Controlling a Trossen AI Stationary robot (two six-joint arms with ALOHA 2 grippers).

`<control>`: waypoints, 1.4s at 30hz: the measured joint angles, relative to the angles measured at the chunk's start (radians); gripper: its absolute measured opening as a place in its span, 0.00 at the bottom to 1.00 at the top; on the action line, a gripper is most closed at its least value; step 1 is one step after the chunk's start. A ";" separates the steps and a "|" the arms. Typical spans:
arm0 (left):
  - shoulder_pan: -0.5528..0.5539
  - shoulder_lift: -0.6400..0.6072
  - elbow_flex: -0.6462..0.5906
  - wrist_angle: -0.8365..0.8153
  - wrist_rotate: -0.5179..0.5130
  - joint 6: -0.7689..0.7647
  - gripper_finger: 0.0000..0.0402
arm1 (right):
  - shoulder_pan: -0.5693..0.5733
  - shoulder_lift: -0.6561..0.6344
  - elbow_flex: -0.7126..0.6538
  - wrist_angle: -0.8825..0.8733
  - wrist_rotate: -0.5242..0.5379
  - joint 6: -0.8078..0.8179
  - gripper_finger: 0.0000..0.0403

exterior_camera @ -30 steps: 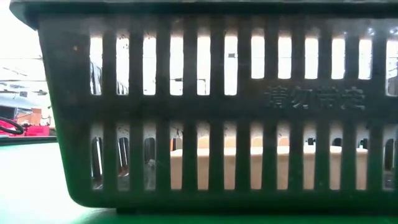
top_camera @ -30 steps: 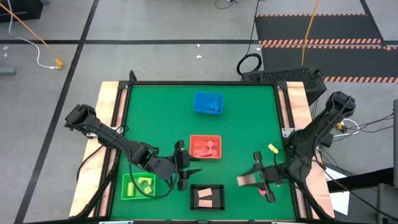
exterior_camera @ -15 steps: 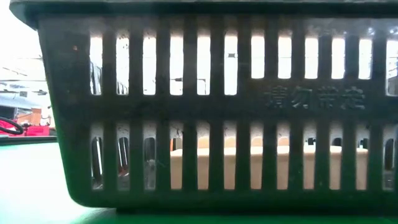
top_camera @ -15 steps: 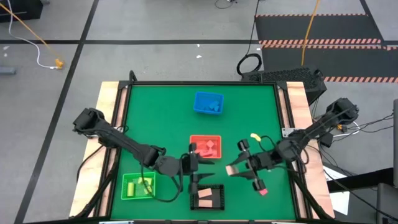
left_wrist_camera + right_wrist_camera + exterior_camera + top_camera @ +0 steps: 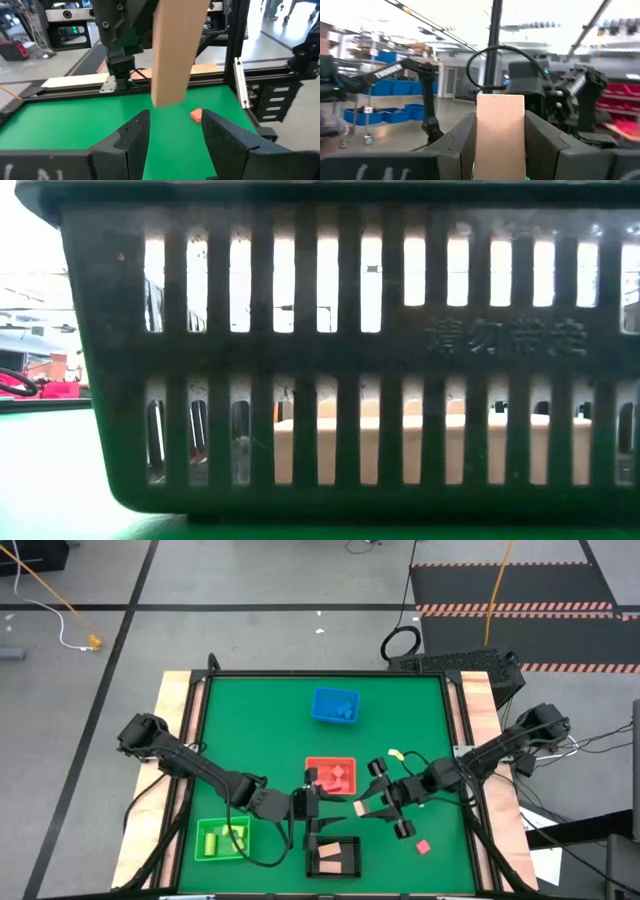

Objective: Sort & place blocks by color
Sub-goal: Put the brown block into the black bin

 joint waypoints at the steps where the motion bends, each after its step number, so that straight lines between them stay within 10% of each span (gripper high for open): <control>1: 0.001 0.000 0.000 0.000 -0.007 0.014 0.45 | -0.004 0.006 0.000 0.016 -0.015 0.000 0.30; 42: 0.015 -0.001 0.001 0.019 -0.120 0.072 0.37 | -0.068 0.034 0.000 0.047 -0.057 -0.041 0.29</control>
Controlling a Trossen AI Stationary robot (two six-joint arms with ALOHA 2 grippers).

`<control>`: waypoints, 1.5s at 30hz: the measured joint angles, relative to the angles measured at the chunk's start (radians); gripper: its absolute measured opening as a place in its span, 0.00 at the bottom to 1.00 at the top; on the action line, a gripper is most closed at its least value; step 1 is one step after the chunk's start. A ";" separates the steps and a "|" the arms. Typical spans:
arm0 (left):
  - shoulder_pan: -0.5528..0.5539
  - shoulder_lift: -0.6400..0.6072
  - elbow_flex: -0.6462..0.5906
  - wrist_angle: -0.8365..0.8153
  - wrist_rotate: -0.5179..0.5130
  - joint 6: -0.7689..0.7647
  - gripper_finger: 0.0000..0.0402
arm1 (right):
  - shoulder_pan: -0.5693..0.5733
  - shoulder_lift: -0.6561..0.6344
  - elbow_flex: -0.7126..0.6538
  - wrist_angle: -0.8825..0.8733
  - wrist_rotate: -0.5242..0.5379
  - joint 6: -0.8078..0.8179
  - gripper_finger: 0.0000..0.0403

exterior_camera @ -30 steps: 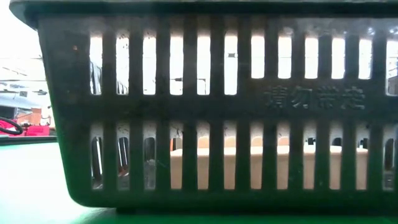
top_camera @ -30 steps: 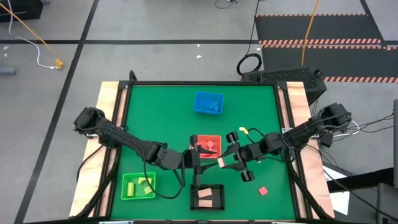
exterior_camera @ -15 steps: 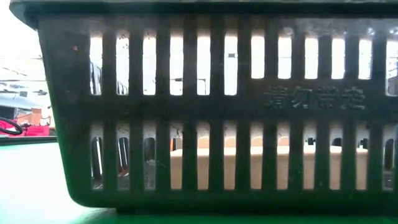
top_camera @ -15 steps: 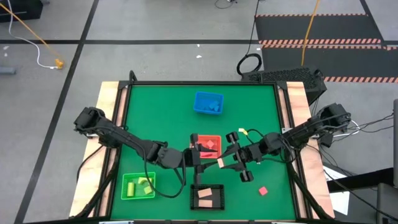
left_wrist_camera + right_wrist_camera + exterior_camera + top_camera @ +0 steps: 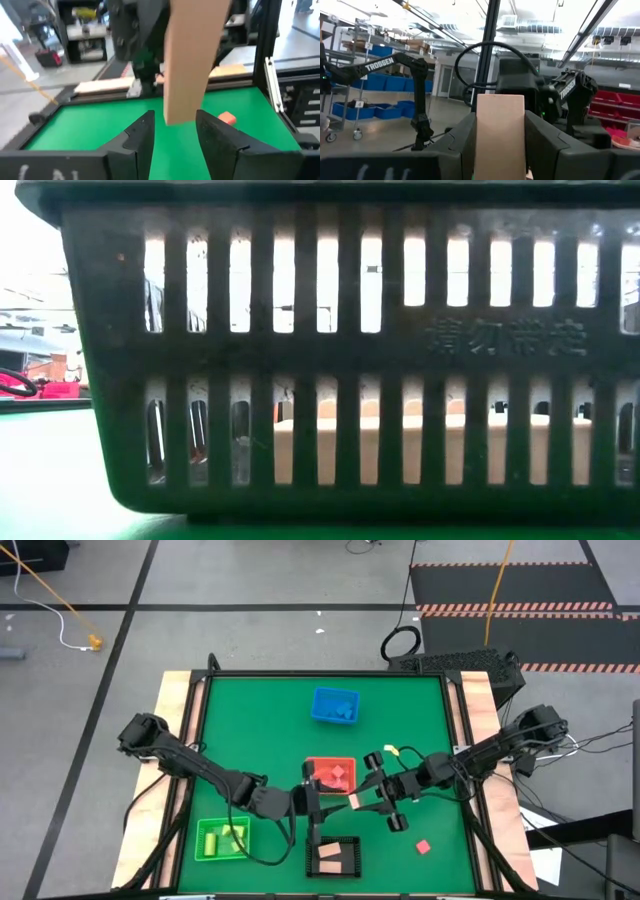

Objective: Sort & place blocks by color
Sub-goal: Put the brown block into the black bin

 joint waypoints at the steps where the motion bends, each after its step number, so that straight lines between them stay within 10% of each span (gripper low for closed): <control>1: -0.004 0.000 0.000 0.019 0.000 0.023 0.36 | 0.000 -0.006 0.000 -0.011 0.001 -0.001 0.29; 10: 0.006 0.000 0.000 0.112 0.203 0.055 0.40 | 0.000 -0.046 0.000 -0.045 0.000 -0.004 0.29; 28: 0.073 0.000 0.000 0.180 0.165 -0.049 0.75 | -0.012 -0.050 0.000 -0.040 0.047 -0.062 0.29; 45: 0.115 0.008 -0.002 0.192 0.163 -0.070 0.72 | -0.041 0.033 0.118 -0.101 0.050 -0.106 0.29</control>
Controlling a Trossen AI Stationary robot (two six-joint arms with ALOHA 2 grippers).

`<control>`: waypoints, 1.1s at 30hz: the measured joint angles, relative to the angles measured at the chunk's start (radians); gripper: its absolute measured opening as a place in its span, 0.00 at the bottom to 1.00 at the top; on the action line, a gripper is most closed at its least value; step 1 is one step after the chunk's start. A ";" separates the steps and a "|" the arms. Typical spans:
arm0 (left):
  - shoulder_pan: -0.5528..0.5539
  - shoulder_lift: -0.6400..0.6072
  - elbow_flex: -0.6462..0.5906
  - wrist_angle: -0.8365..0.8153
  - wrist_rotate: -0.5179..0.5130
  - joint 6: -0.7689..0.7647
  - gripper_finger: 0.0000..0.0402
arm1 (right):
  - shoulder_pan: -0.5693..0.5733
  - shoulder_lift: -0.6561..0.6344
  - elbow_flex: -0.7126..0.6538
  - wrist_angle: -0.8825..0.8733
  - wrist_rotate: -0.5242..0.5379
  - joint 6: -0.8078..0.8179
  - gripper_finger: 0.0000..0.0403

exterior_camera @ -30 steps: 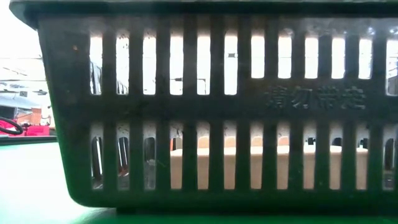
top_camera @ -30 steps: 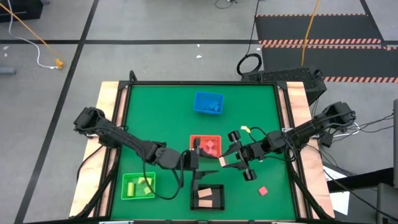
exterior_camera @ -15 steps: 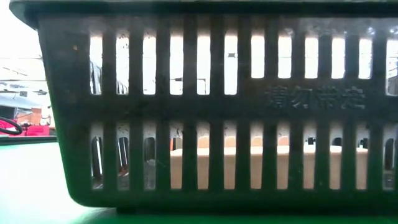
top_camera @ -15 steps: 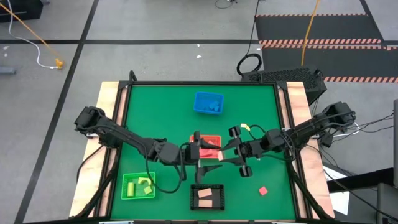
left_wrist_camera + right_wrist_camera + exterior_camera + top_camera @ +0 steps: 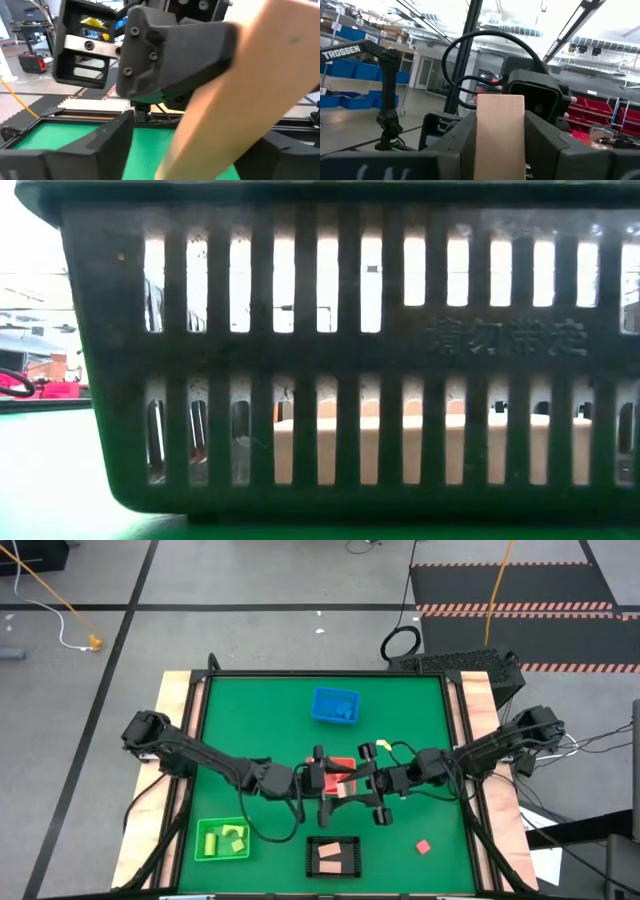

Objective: Sort & place blocks by color
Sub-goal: Put the brown block into the black bin

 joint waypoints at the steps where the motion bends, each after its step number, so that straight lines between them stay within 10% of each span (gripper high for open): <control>1: -0.005 0.000 0.000 -0.003 -0.004 0.000 0.68 | 0.000 0.001 0.000 0.000 0.000 0.004 0.30; 7: -0.027 0.000 0.000 -0.014 -0.013 0.009 0.33 | -0.001 0.001 0.000 -0.021 0.019 0.118 0.33; 22: -0.075 -0.002 0.003 -0.065 -0.005 -0.131 0.32 | 0.038 -0.270 0.000 -0.655 0.077 0.480 0.63; 33: -0.145 0.122 0.003 -0.197 0.074 -0.588 0.32 | 0.184 -0.338 0.000 -1.233 0.077 1.002 0.64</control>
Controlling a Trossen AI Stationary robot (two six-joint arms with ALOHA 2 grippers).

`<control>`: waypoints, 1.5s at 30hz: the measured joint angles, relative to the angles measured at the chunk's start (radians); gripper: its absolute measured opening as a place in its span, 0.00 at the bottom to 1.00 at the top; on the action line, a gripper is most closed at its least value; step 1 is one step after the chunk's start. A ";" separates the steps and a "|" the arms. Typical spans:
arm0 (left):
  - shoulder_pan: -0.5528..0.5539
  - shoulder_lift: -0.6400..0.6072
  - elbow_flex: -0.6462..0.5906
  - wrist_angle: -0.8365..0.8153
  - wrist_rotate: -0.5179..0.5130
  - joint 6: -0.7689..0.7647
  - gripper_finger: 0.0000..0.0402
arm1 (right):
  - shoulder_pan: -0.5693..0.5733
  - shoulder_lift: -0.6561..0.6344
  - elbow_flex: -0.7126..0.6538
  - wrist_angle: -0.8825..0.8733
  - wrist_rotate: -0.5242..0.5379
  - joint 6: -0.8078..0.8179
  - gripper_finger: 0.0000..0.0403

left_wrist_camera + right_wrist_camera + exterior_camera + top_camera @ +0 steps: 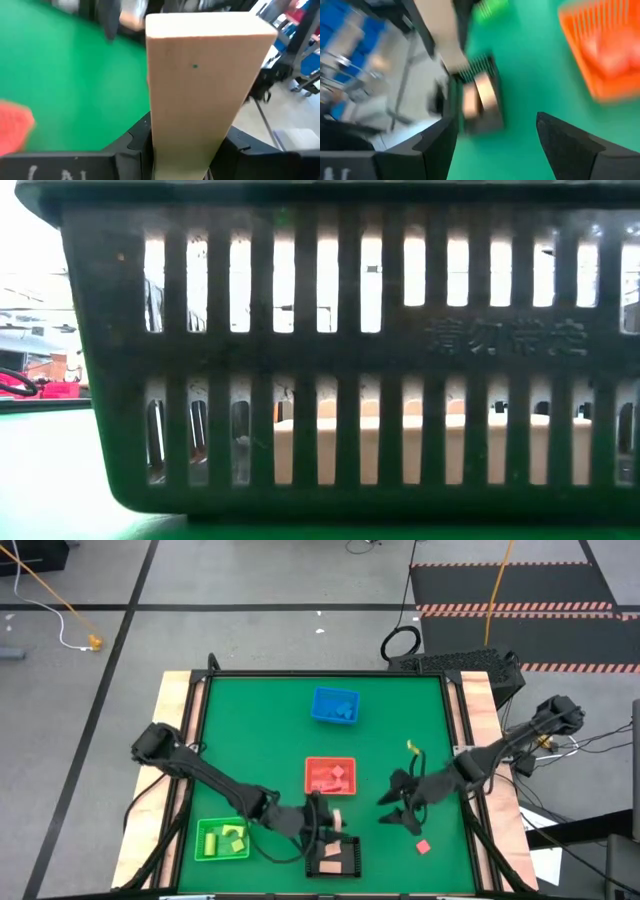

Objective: Sort & place blocks by color
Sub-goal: Put the brown block into the black bin, then put the orange block into the orange bin

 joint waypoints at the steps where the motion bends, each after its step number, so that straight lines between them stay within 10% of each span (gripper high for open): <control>1: -0.007 0.018 0.000 -0.004 0.005 -0.044 0.32 | 0.018 0.012 -0.001 -0.038 0.000 0.046 0.64; 18: -0.108 0.091 -0.001 -0.038 0.033 -0.261 0.32 | 0.312 0.234 -0.030 -0.224 -0.029 0.551 0.62; 24: -0.128 0.097 -0.001 -0.053 0.031 -0.280 0.35 | 0.374 0.249 -0.030 -0.241 -0.028 0.521 0.62; 33: -0.136 0.096 -0.001 -0.020 0.027 -0.283 0.70 | 0.483 0.292 -0.029 -0.253 -0.015 0.326 0.62; 45: -0.132 0.096 -0.001 0.003 0.026 -0.302 0.63 | 0.564 0.313 -0.029 -0.311 0.111 0.127 0.62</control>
